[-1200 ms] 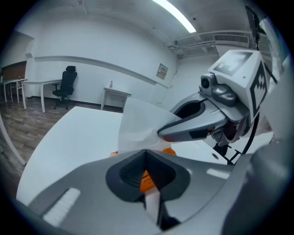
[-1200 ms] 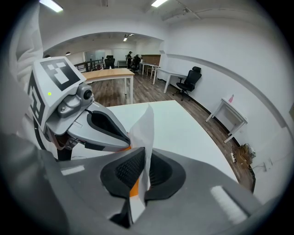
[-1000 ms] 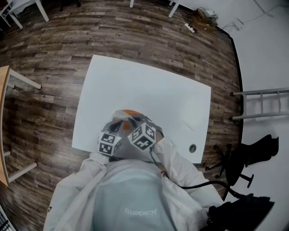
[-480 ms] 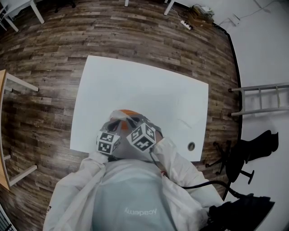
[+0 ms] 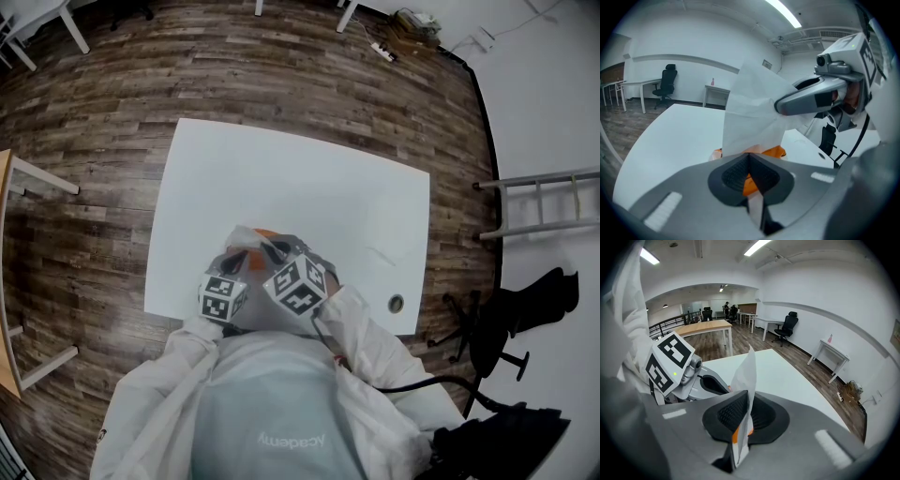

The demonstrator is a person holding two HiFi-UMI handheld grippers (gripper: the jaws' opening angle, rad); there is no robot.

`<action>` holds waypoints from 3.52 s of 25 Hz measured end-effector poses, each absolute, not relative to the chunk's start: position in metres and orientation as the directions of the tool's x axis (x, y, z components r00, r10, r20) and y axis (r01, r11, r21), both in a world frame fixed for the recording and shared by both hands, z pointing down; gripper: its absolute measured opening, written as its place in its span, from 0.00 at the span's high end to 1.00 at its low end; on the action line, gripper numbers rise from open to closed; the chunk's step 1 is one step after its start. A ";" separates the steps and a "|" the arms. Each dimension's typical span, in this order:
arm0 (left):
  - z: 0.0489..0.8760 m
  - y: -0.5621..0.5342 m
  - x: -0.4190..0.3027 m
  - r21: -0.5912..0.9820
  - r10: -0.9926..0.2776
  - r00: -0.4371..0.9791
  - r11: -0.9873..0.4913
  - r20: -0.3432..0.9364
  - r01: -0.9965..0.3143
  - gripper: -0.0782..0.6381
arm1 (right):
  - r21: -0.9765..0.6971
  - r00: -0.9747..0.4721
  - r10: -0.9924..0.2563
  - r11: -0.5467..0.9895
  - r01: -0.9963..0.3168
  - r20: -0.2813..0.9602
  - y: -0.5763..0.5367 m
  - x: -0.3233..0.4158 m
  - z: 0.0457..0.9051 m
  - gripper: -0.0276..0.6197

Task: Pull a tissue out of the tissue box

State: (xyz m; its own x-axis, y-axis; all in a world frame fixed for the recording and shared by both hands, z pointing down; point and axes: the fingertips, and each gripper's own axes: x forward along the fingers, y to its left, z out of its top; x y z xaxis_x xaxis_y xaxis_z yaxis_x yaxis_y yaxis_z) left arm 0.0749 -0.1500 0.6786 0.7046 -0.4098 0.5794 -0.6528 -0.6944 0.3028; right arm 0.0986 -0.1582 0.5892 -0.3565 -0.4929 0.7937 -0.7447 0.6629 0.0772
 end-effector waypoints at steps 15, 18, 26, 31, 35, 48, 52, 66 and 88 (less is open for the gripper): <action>0.677 -0.157 0.074 0.290 -0.432 0.693 -0.685 0.577 -0.668 0.89 | 0.031 -0.379 -0.543 0.601 -0.798 0.750 -0.162 0.117 0.561 0.95; 0.675 -0.158 0.073 0.287 -0.438 0.692 -0.684 0.574 -0.671 0.89 | 0.038 -0.367 -0.563 0.581 -0.813 0.741 -0.161 0.125 0.556 0.95; 0.662 -0.159 0.070 0.286 -0.460 0.690 -0.674 0.559 -0.681 0.89 | 0.039 -0.344 -0.599 0.533 -0.846 0.723 -0.159 0.145 0.552 0.95; 0.651 -0.158 0.068 0.280 -0.473 0.686 -0.670 0.553 -0.688 0.89 | 0.030 -0.343 -0.611 0.516 -0.856 0.713 -0.158 0.154 0.553 0.95; 0.634 -0.157 0.064 0.272 -0.495 0.688 -0.669 0.531 -0.691 0.89 | 0.025 -0.348 -0.626 0.506 -0.862 0.698 -0.156 0.157 0.553 0.95; 0.582 -0.159 0.035 0.168 -0.610 0.625 -0.636 0.486 -0.753 0.89 | 0.009 -0.347 -0.704 0.448 -0.894 0.620 -0.147 0.174 0.540 0.95; 0.558 -0.165 0.014 0.094 -0.660 0.590 -0.626 0.465 -0.774 0.89 | 0.005 -0.337 -0.725 0.425 -0.905 0.600 -0.143 0.180 0.536 0.95; 0.510 -0.180 -0.012 -0.025 -0.705 0.599 -0.655 0.378 -0.755 0.89 | -0.014 -0.258 -0.771 0.308 -0.951 0.582 -0.115 0.202 0.534 0.95; 0.488 -0.086 -0.067 -0.050 -0.630 0.722 -0.762 0.286 -0.646 0.89 | 0.072 0.024 -0.901 0.008 -0.997 0.434 -0.016 0.168 0.494 0.95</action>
